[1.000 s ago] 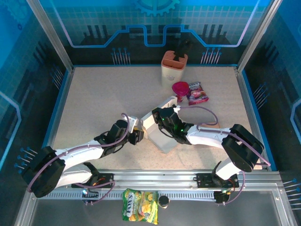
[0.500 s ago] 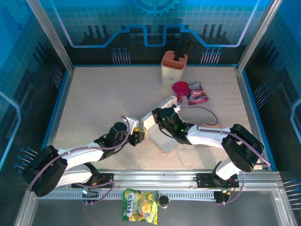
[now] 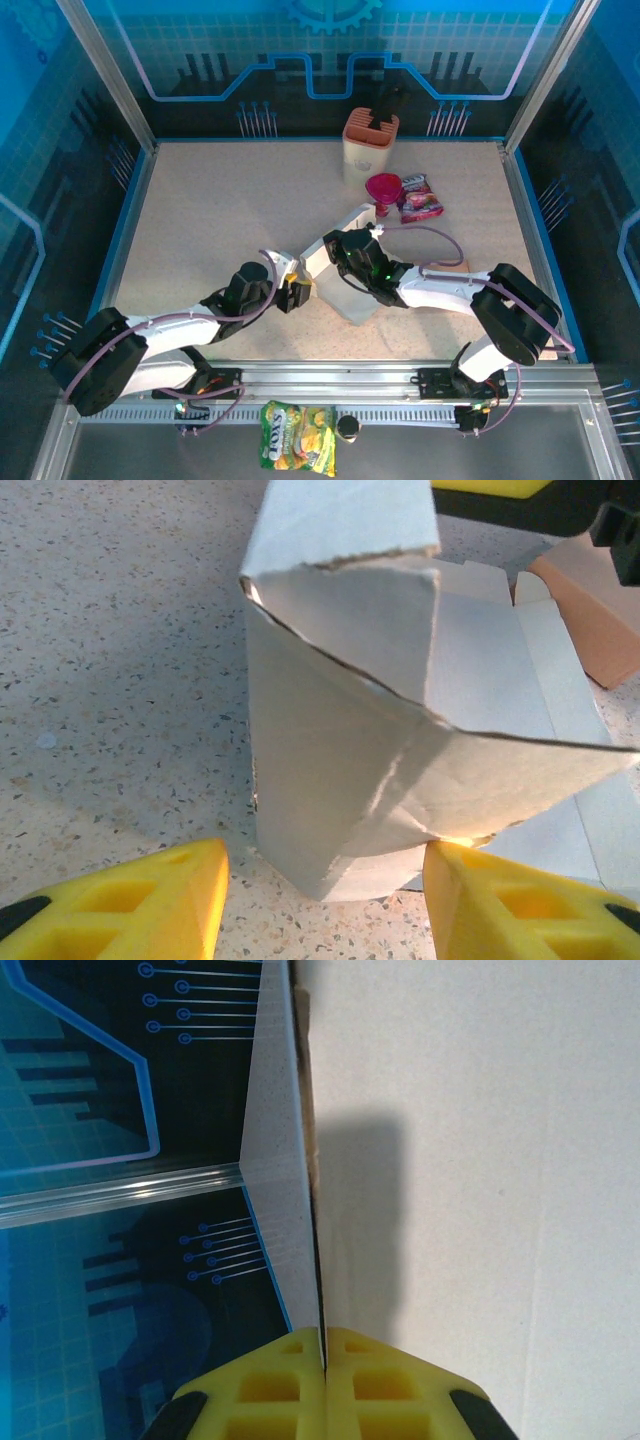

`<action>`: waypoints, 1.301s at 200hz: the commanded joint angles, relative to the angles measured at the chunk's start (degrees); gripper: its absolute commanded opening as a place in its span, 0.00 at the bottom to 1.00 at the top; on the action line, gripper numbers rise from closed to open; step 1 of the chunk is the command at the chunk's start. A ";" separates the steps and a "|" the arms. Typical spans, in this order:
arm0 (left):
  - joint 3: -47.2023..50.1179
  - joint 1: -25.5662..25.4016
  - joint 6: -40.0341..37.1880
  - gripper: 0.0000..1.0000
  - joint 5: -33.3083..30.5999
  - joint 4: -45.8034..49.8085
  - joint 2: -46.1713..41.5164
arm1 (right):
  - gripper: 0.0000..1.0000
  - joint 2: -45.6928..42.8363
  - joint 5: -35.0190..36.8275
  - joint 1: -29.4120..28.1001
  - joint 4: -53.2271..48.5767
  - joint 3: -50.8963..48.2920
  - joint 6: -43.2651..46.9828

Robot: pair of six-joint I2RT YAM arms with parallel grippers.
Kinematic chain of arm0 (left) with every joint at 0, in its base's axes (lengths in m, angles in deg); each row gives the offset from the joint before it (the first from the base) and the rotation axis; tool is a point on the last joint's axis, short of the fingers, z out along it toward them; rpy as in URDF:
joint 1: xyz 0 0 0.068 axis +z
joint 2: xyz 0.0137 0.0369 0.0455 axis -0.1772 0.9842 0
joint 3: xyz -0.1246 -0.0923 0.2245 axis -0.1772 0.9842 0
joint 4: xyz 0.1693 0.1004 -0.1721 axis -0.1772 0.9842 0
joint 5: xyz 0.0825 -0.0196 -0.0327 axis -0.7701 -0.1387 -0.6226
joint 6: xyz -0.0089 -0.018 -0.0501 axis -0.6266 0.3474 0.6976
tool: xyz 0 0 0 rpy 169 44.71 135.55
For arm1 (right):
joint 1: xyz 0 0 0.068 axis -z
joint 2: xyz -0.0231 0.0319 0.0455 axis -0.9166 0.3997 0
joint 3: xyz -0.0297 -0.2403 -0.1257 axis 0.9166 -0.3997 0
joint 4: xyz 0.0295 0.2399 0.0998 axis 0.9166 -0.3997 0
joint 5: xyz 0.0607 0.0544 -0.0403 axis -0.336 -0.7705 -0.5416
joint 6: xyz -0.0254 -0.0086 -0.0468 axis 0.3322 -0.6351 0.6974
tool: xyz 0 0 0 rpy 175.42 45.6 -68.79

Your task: Fold the paper box

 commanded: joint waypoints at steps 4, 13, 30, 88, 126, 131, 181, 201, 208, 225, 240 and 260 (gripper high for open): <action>1.58 -0.61 -1.05 0.56 2.81 -3.50 -0.39 | 0.00 -0.82 -0.30 0.72 -0.57 -1.06 0.20; 1.87 -0.76 -0.95 0.56 2.89 -3.72 -0.89 | 0.00 -0.70 -0.54 0.88 -0.48 -0.92 0.20; 1.99 -0.93 -1.06 0.56 1.66 -3.01 -1.21 | 0.00 -0.47 -0.84 0.83 -0.22 -0.76 0.16; -0.63 -0.93 -1.60 0.48 -1.90 -0.57 -0.18 | 0.00 -0.47 -1.75 0.63 0.47 -1.20 -0.49; -1.52 -0.97 -1.47 0.46 -3.41 -0.18 0.30 | 0.00 -0.39 -1.95 0.29 0.54 -1.49 -0.56; -1.62 -0.91 -1.37 0.46 -3.41 -0.26 0.46 | 0.00 -0.25 -1.90 0.26 0.71 -1.55 -0.61; -1.69 -0.97 -1.12 0.43 -4.53 -0.98 0.95 | 0.00 0.94 -2.40 -0.06 2.32 -2.00 -1.39; -1.84 -0.97 -1.10 0.40 -5.80 -0.87 0.84 | 0.00 0.81 -2.28 -0.30 2.26 -2.08 -1.43; -2.02 -1.04 -1.12 0.38 -6.19 -0.67 0.80 | 0.00 0.76 -2.21 -0.32 2.08 -2.07 -1.38; -2.11 -0.97 -1.12 0.36 -6.90 -0.47 0.60 | 0.00 0.68 -2.25 -0.40 2.09 -2.07 -1.29; -2.28 -1.01 -1.05 0.34 -6.63 -0.38 0.44 | 0.00 0.68 -2.12 -0.50 2.11 -2.07 -1.27; -2.68 -0.99 -0.74 0.33 -6.15 -0.13 0.41 | 0.00 0.98 -2.08 -0.56 2.39 -2.04 -1.34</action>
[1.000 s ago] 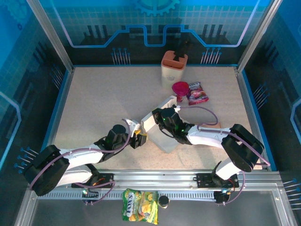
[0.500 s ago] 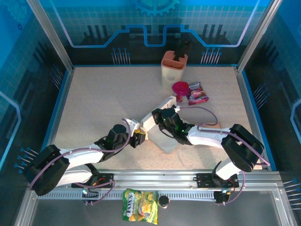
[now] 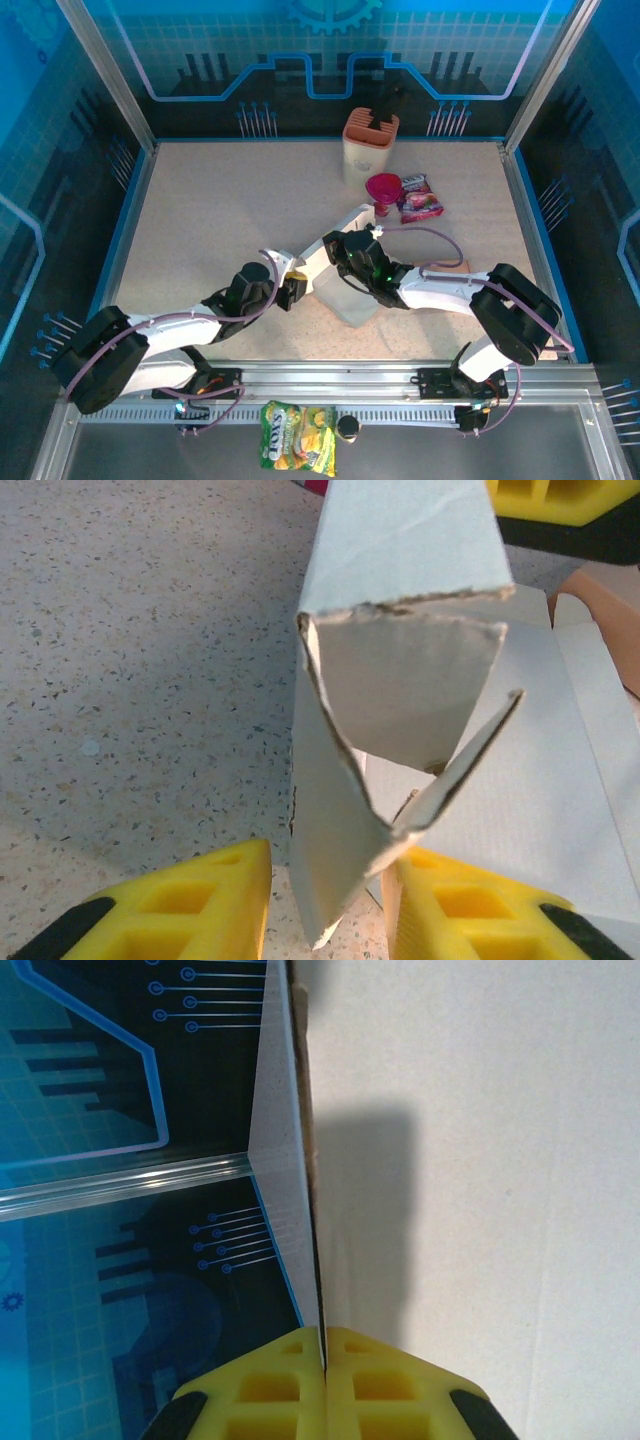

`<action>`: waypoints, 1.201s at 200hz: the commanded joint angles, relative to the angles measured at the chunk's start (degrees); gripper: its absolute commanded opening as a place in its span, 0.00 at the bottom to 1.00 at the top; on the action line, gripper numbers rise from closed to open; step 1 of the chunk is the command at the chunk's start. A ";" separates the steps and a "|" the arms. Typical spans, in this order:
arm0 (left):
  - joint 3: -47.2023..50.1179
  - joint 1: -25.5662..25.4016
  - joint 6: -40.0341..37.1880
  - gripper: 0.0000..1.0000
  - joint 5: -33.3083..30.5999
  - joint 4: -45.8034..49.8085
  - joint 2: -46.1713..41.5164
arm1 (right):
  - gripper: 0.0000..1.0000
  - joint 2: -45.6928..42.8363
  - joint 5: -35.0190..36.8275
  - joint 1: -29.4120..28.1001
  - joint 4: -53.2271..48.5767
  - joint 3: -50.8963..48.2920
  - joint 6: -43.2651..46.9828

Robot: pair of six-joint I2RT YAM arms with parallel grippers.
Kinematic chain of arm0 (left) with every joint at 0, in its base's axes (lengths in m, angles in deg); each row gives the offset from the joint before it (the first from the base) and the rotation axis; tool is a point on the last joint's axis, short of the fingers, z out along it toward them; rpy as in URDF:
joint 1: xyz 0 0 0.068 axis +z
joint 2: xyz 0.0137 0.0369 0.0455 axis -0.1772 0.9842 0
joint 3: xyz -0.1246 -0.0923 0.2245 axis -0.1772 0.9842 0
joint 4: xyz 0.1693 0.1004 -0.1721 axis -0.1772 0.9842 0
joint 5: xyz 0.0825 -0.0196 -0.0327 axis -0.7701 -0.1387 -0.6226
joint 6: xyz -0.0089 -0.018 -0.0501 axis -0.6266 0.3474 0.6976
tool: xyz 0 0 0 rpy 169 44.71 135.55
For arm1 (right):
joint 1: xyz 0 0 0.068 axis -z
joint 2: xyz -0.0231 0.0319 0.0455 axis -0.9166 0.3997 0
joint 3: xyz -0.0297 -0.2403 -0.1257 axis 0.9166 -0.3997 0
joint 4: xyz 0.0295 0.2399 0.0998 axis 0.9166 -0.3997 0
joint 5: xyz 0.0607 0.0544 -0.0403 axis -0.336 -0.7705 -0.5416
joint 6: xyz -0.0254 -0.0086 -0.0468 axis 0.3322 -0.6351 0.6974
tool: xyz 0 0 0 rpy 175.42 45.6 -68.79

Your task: Fold the paper box

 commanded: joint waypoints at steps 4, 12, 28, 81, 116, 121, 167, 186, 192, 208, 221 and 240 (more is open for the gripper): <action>-2.22 -0.33 -0.47 0.33 -1.04 0.14 -0.20 | 0.00 1.00 -0.60 -0.56 -0.08 -0.87 -0.91; -2.30 -0.39 -0.29 0.33 -0.91 0.19 -0.05 | 0.00 1.16 -0.55 -0.63 0.16 -0.83 -1.03; -2.74 -0.47 0.31 0.33 -0.68 0.53 0.37 | 0.00 1.42 -0.35 -0.80 0.56 -0.83 -1.08; -2.66 -3.35 2.17 0.32 -5.66 -0.68 0.58 | 0.00 1.70 3.35 -2.14 5.91 -2.63 -0.25; -2.88 -5.12 3.29 0.26 -10.92 -0.70 0.76 | 0.00 3.06 5.56 -2.92 14.20 -5.06 0.50; -2.83 -5.20 3.50 0.25 -11.57 -0.72 0.77 | 0.00 3.23 5.89 -2.98 15.18 -5.21 0.74; -3.36 -5.43 4.78 0.24 -13.24 -0.68 0.88 | 0.00 4.40 8.05 -3.91 21.92 -5.64 1.79; -3.52 -5.49 4.68 0.25 -12.25 -1.01 0.76 | 0.00 5.11 7.71 -3.76 22.10 -5.12 0.96; -3.54 -5.45 4.48 0.25 -11.82 -0.98 0.78 | 0.00 5.21 7.51 -3.66 21.96 -4.91 0.75; -3.60 -5.45 3.62 0.26 -9.91 -0.93 0.97 | 0.00 5.22 6.96 -3.23 21.16 -4.78 0.19; -3.80 -5.41 2.69 0.26 -8.82 -0.36 1.04 | 0.00 5.30 6.47 -2.76 21.08 -4.78 0.15; -3.97 -5.42 1.70 0.26 -8.32 -0.09 1.08 | 0.00 5.56 6.06 -2.33 21.67 -4.91 -0.27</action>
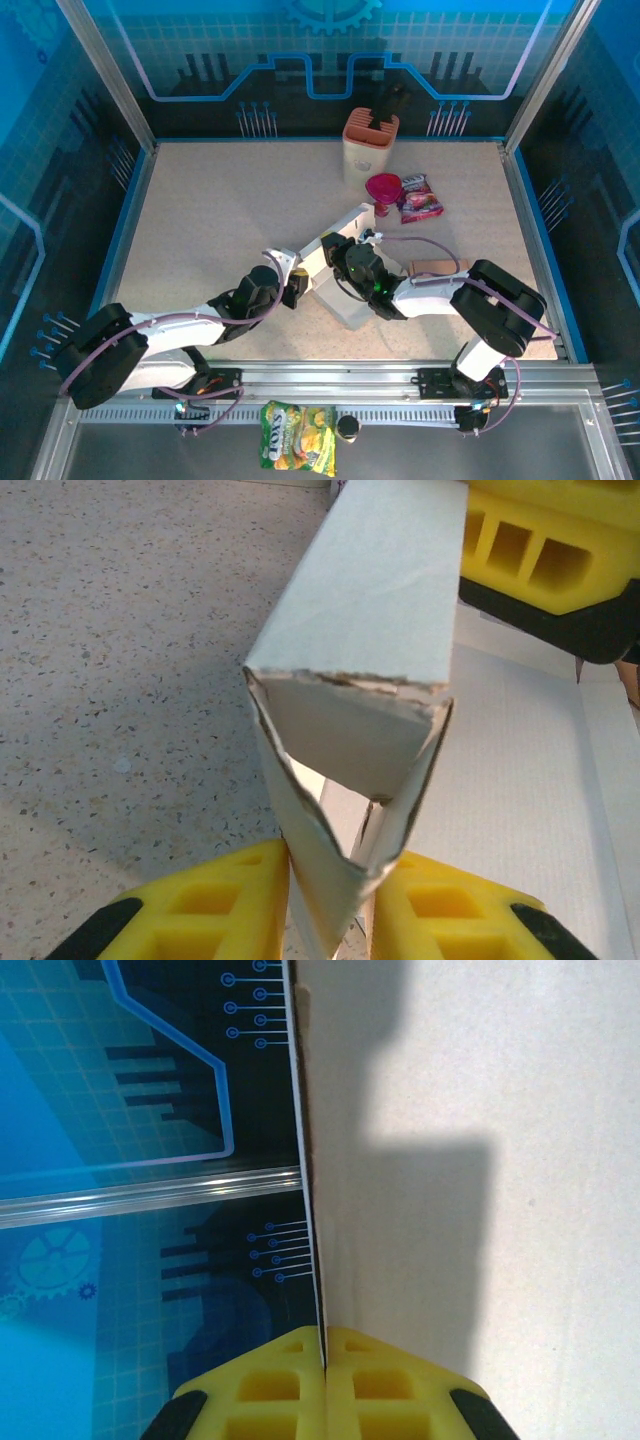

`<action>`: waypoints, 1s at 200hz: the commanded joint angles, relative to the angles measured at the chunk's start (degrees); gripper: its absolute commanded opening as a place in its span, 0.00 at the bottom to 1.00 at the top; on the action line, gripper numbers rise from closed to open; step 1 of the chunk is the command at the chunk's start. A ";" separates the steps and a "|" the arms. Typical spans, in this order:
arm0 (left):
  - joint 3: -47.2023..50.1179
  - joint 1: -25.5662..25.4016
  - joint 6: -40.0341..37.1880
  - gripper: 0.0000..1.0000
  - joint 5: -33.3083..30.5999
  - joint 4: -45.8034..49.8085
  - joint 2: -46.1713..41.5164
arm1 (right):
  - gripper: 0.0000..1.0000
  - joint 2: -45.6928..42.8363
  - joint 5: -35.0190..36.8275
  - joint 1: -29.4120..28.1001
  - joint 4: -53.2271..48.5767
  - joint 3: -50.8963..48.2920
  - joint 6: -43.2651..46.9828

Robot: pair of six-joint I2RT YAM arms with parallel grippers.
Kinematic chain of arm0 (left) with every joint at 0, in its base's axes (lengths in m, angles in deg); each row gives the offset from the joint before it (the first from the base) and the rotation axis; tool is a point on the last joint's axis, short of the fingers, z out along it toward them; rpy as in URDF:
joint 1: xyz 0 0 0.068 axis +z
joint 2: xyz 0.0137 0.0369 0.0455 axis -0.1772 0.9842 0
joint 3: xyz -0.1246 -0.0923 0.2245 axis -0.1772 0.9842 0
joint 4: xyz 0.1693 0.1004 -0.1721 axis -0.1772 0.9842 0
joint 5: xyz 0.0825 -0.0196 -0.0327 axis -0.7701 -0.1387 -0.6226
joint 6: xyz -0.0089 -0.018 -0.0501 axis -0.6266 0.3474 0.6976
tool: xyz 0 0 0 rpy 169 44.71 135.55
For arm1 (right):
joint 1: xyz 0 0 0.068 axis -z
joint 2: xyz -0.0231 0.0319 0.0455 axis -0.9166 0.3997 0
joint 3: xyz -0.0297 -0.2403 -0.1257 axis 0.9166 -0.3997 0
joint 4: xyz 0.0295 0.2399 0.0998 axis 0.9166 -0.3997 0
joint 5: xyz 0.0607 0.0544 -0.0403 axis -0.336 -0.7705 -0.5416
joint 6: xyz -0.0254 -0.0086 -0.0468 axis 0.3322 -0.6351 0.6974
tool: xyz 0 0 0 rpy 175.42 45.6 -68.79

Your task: Fold the paper box

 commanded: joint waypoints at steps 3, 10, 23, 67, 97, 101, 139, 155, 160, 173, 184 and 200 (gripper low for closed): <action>-2.19 -0.29 -1.80 0.26 2.55 -0.51 0.23 | 0.00 1.05 -0.26 0.37 2.56 0.39 -1.23; -2.36 -0.31 -2.03 0.26 3.06 -0.53 0.23 | 0.00 1.13 -0.65 0.49 2.44 0.47 -1.41; -2.59 -0.27 -2.52 0.30 3.45 0.01 0.38 | 0.00 1.23 -1.08 0.80 2.47 0.64 -1.52; -2.43 -0.43 -3.13 0.31 5.04 0.89 0.34 | 0.00 0.63 -1.76 1.24 1.03 1.55 -1.24; -2.71 -0.80 -3.45 0.31 5.25 1.39 0.20 | 0.00 0.72 -1.93 1.26 1.28 1.89 -0.82; -2.73 -0.82 -3.49 0.31 5.34 1.39 0.06 | 0.00 0.83 -1.90 1.29 1.59 1.89 -0.75; -3.11 -1.42 -3.85 0.36 3.10 2.46 -0.77 | 0.00 1.13 -2.17 1.35 2.43 3.39 0.02; -2.81 -1.44 -3.90 0.38 1.30 2.93 -1.30 | 0.00 0.96 -2.38 1.29 2.05 4.24 0.26; -2.64 -1.39 -3.90 0.38 0.76 3.04 -1.55 | 0.00 0.96 -2.38 1.29 2.02 4.45 0.31; -2.47 -1.37 -3.98 0.39 -0.49 3.53 -2.03 | 0.00 0.95 -2.36 1.29 2.38 4.69 0.38; -2.31 -1.33 -3.98 0.39 -1.80 4.01 -2.35 | 0.00 1.21 -2.76 1.42 2.67 4.97 0.46; -2.19 -1.30 -4.05 0.40 -3.50 4.39 -2.52 | 0.00 1.65 -3.48 1.39 3.61 4.97 0.57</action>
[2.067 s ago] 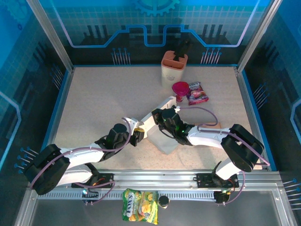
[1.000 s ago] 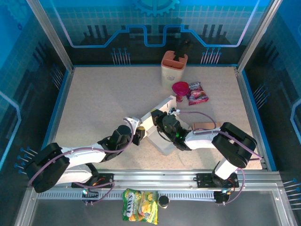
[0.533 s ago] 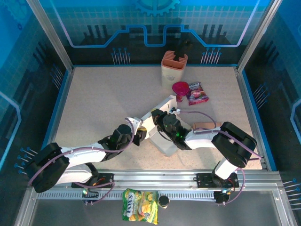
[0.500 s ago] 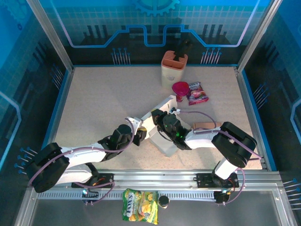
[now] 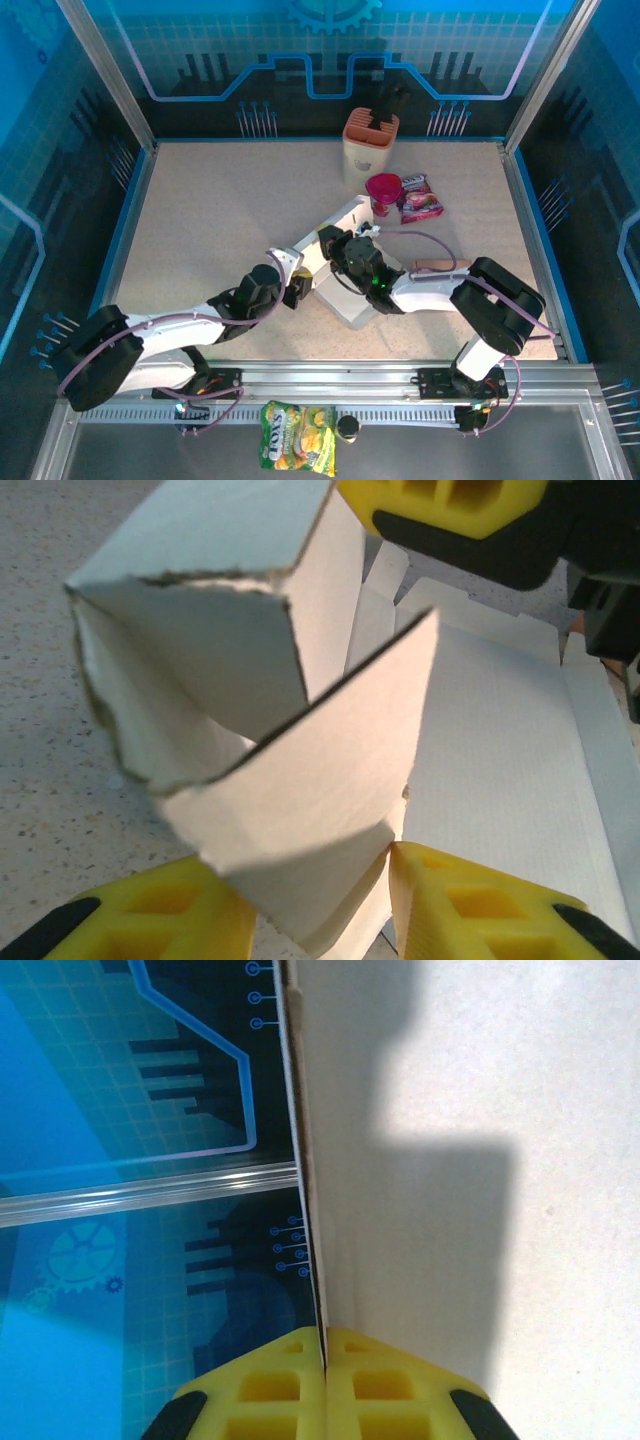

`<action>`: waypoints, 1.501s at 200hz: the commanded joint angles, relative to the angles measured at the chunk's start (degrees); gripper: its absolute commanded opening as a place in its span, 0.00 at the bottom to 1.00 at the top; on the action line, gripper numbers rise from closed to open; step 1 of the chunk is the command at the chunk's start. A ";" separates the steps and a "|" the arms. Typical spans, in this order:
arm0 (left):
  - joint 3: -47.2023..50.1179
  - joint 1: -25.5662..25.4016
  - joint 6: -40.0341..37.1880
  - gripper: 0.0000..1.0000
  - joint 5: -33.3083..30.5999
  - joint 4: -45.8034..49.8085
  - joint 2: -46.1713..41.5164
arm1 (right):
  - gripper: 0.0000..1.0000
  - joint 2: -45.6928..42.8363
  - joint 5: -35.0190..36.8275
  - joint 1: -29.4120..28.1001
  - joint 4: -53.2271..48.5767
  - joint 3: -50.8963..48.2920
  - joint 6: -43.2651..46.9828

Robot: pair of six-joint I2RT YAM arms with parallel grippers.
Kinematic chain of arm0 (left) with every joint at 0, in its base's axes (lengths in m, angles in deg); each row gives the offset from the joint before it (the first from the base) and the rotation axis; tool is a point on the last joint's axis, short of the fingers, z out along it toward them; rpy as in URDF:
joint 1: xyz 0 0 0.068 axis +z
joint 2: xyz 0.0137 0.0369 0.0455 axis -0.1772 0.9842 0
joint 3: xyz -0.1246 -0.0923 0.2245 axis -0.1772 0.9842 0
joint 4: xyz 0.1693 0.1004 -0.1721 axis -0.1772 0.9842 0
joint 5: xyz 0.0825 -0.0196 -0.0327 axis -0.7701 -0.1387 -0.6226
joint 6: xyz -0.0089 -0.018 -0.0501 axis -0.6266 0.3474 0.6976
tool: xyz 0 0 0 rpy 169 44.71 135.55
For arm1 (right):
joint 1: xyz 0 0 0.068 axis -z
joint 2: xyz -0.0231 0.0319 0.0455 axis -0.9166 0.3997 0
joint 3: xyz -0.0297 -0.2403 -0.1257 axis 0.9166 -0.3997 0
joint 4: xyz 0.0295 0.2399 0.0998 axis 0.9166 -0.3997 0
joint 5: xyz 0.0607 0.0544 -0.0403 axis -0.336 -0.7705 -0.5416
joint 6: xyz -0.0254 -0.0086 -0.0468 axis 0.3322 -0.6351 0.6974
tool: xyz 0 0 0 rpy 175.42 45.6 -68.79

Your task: Fold the paper box

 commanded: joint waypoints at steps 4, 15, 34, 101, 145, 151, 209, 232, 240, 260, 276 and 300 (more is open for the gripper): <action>-0.69 -0.57 -1.17 0.40 -3.42 1.39 -1.20 | 0.00 1.20 -1.43 0.24 3.84 1.86 0.69; -0.70 -0.44 -1.25 0.40 -4.23 1.35 -0.79 | 0.00 1.90 -2.07 0.23 4.99 1.56 0.76; -0.60 -0.23 -1.61 0.36 -4.51 0.92 0.15 | 0.00 3.63 -3.32 0.32 9.01 0.41 0.96; -1.23 -0.27 -1.45 0.32 -1.80 0.53 1.85 | 0.00 9.70 -9.48 2.06 24.71 -1.33 4.39; 0.21 -0.26 -1.52 0.36 -0.95 2.01 -2.95 | 0.00 9.59 -10.59 2.86 23.71 -1.34 4.36; 0.51 -0.29 -1.49 0.36 -0.64 2.10 -3.66 | 0.00 9.58 -10.83 3.08 23.41 -1.30 4.31; -0.76 -0.33 -3.54 0.35 3.06 4.24 -4.04 | 0.00 11.18 -11.54 3.35 24.31 -0.38 3.42; -1.13 -0.26 -2.89 0.47 -0.33 5.71 -3.58 | 0.00 11.54 -12.08 3.31 24.61 0.27 3.60; -0.94 -0.30 -2.53 0.48 -1.43 5.80 -3.71 | 0.00 11.43 -12.28 3.33 24.38 0.55 3.76; -0.39 -0.25 -1.47 0.49 -3.92 6.36 -4.36 | 0.00 10.90 -12.67 3.24 23.10 1.36 4.02; 0.45 -0.25 -0.07 0.53 -6.17 7.36 -6.26 | 0.00 10.59 -12.99 3.22 22.29 2.02 4.08; 2.02 -0.26 1.99 0.61 -6.29 8.47 -10.40 | 0.00 10.70 -13.73 3.22 22.24 2.39 3.77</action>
